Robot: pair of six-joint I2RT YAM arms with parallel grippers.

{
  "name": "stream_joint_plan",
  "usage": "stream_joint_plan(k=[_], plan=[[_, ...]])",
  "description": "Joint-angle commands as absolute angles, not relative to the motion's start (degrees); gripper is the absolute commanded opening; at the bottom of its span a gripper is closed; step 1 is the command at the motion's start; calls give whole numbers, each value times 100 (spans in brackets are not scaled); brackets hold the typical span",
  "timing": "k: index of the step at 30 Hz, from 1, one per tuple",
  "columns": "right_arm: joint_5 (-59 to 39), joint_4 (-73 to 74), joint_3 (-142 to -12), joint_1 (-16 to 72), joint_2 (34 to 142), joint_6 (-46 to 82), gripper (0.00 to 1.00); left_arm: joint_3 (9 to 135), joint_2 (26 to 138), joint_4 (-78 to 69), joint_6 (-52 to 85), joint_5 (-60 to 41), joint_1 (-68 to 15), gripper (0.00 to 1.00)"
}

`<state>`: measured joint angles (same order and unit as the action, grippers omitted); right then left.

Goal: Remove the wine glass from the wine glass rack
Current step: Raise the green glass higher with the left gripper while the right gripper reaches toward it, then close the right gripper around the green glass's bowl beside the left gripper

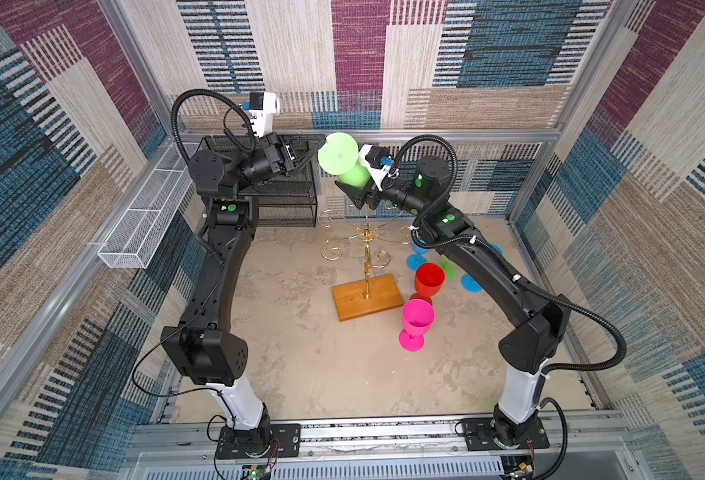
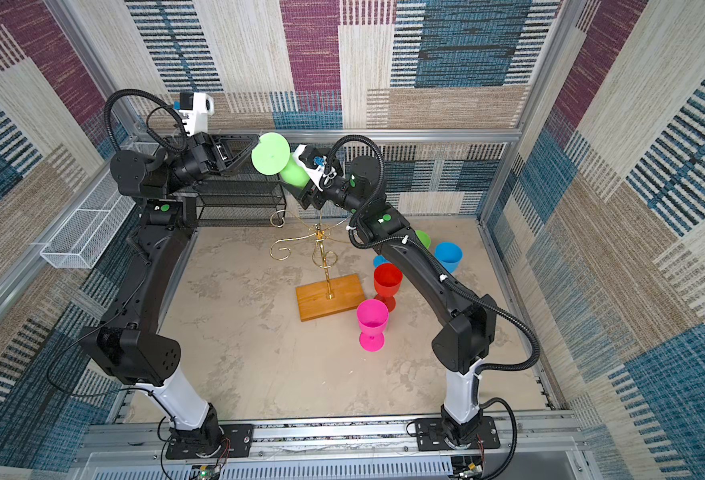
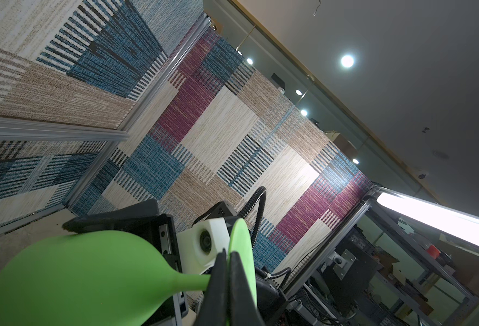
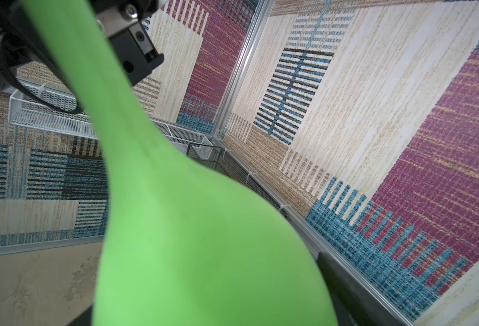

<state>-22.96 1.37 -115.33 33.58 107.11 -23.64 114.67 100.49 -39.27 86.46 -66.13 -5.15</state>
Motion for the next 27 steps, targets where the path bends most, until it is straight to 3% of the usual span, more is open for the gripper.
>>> stream_joint_plan(k=[1,14,20,27], plan=[[-2241,185,-11455,3357,10589,-2313,83,11520,10060,-4198,8666,-6574,-514,0],[-2171,-205,-11208,3415,10242,-2224,64,11674,10178,-4193,8667,-6537,-501,0],[-2205,-440,-11017,3454,9999,-2066,53,11821,10189,-4175,8606,-6493,-440,23],[-2226,-906,-10941,3459,9716,-1623,46,11741,10066,-4310,8529,-6282,-306,29]])
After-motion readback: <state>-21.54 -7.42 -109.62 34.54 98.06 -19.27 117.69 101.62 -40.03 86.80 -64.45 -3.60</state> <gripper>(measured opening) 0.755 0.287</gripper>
